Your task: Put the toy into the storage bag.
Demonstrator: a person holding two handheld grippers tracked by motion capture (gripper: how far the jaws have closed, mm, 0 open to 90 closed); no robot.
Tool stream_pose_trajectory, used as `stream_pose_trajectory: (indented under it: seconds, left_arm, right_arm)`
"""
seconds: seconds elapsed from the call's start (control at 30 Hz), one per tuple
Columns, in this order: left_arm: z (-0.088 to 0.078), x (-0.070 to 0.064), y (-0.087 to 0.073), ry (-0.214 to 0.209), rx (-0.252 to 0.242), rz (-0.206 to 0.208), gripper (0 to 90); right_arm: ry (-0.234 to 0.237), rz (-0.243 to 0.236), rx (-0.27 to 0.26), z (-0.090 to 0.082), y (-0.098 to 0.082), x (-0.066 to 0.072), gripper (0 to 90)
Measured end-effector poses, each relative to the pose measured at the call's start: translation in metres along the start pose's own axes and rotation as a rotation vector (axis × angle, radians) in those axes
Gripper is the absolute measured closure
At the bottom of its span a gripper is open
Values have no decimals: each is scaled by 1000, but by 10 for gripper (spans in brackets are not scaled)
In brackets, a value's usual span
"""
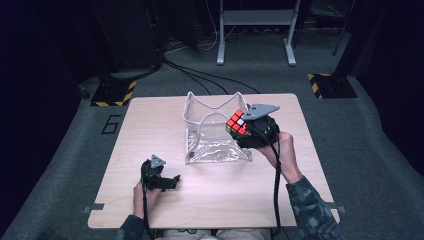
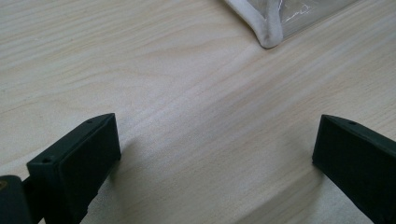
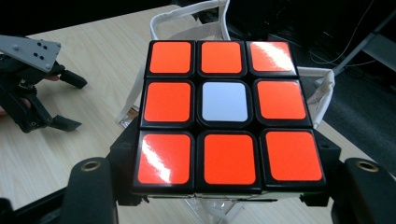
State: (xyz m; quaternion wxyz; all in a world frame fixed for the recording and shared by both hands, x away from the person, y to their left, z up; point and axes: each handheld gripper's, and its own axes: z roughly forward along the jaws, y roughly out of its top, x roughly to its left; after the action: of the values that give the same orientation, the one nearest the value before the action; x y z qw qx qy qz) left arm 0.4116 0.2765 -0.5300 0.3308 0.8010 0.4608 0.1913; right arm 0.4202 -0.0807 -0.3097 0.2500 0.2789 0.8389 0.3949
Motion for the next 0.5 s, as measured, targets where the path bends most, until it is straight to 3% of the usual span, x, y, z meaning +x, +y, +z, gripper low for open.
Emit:
stream_pose_trajectory:
  seconds: [0.5]
  left_arm:
    - [0, 0, 0, 1, 2, 6, 5]
  right_arm:
    - [-14, -2, 2, 7, 14, -14, 331]
